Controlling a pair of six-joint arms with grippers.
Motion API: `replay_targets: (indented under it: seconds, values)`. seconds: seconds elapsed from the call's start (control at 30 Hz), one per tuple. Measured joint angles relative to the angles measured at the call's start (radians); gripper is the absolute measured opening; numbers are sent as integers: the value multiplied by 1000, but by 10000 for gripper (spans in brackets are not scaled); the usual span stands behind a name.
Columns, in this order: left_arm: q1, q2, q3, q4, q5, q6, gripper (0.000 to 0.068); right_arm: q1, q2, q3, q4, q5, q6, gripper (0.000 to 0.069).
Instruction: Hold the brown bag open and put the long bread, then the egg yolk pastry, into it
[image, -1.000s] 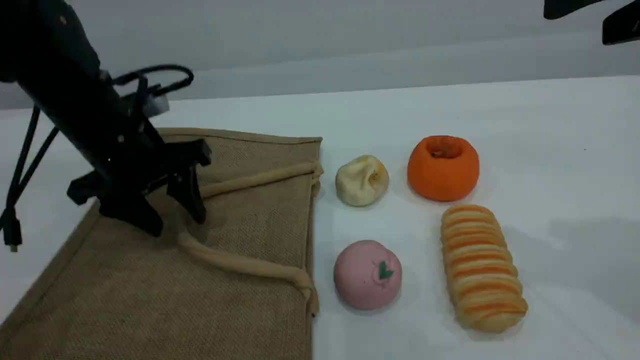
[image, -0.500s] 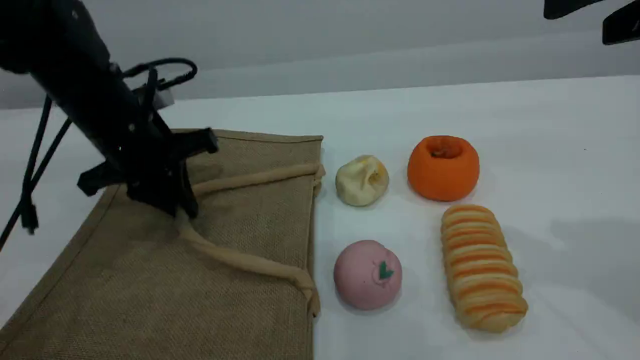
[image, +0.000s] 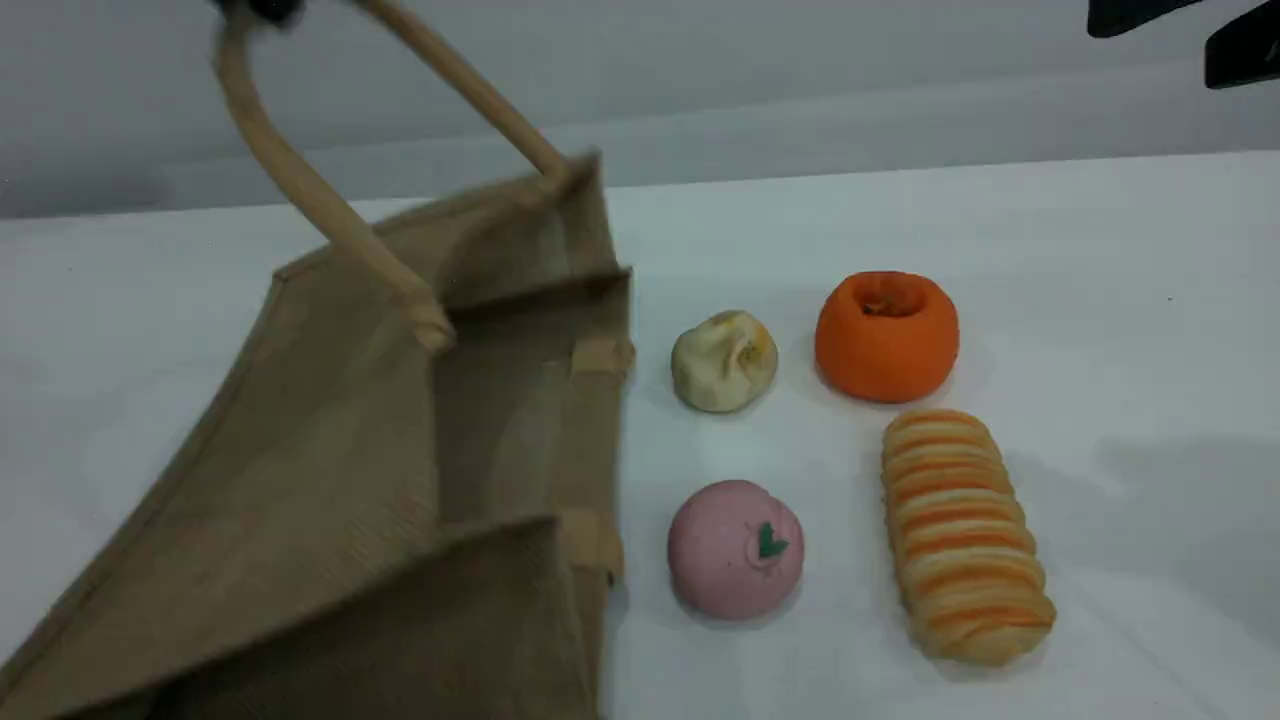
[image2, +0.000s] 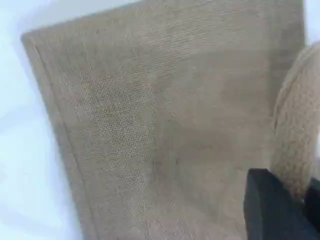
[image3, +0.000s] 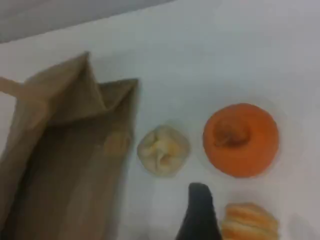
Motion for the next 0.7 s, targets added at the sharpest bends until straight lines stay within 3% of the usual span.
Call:
replay_targets:
  seconds: [0.17, 0.37, 0.5, 0.7]
  values:
    - [2, -78, -123, -8, 40, 119, 83, 0, 0, 0, 0, -10, 0, 479]
    - [3, -152, -135, -15, 38, 283, 83, 0, 0, 0, 2, -8, 0, 479]
    - [3, -154, -135, -81, 35, 391, 83, 0, 6, 3, 3, 6, 2, 479]
    - [3, -154, -135, -84, 32, 409, 83, 0, 79, 32, 1, 23, 2, 479]
